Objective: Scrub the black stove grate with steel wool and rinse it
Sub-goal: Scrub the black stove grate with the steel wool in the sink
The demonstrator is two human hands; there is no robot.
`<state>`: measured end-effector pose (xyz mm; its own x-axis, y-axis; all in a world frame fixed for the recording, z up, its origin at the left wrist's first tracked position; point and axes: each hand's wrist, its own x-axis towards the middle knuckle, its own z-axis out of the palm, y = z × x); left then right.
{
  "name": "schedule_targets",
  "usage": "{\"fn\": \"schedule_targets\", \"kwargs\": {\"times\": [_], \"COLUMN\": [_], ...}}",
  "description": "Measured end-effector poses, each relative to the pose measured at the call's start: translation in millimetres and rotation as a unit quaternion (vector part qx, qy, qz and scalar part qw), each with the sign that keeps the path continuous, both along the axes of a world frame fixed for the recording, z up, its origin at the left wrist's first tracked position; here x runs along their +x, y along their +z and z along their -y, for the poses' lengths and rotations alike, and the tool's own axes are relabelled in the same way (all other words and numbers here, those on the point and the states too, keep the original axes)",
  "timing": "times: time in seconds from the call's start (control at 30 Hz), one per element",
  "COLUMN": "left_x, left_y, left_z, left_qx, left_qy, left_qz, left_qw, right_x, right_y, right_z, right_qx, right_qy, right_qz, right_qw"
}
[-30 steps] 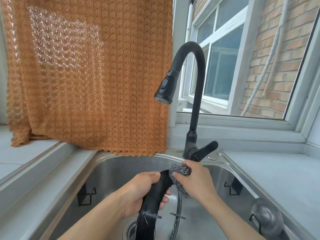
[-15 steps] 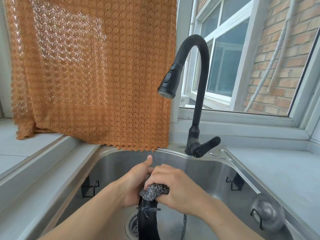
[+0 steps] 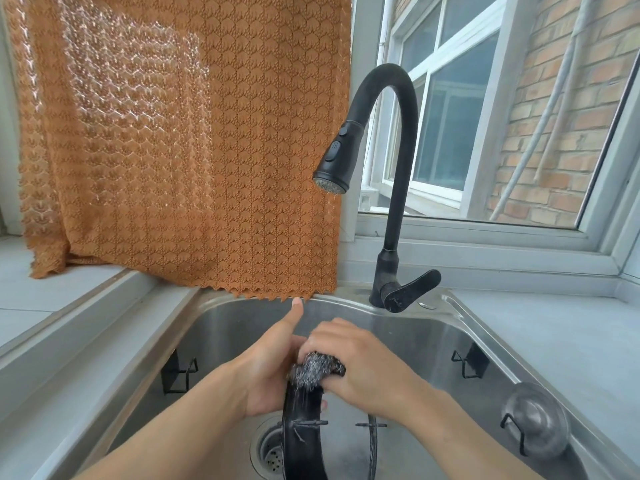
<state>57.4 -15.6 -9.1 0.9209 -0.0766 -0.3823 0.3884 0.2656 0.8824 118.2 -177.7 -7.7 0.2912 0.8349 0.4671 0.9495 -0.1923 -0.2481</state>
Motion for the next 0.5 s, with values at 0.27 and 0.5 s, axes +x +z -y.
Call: {"fn": "schedule_targets", "kwargs": {"times": [0.27,0.5], "left_x": [-4,-2], "left_y": [4,2], "left_z": [7,7], "left_qx": [-0.005,-0.004], "left_qy": [-0.037,-0.026], "left_qz": [0.0,-0.003], "left_qw": [0.999,1.0], "right_x": [35,28], "right_y": [-12,-5], "right_z": [18,18], "right_qx": [0.036,-0.002], "right_qy": [-0.25,-0.195], "right_qz": [-0.054,-0.054], "right_qw": [0.966,0.979]}}
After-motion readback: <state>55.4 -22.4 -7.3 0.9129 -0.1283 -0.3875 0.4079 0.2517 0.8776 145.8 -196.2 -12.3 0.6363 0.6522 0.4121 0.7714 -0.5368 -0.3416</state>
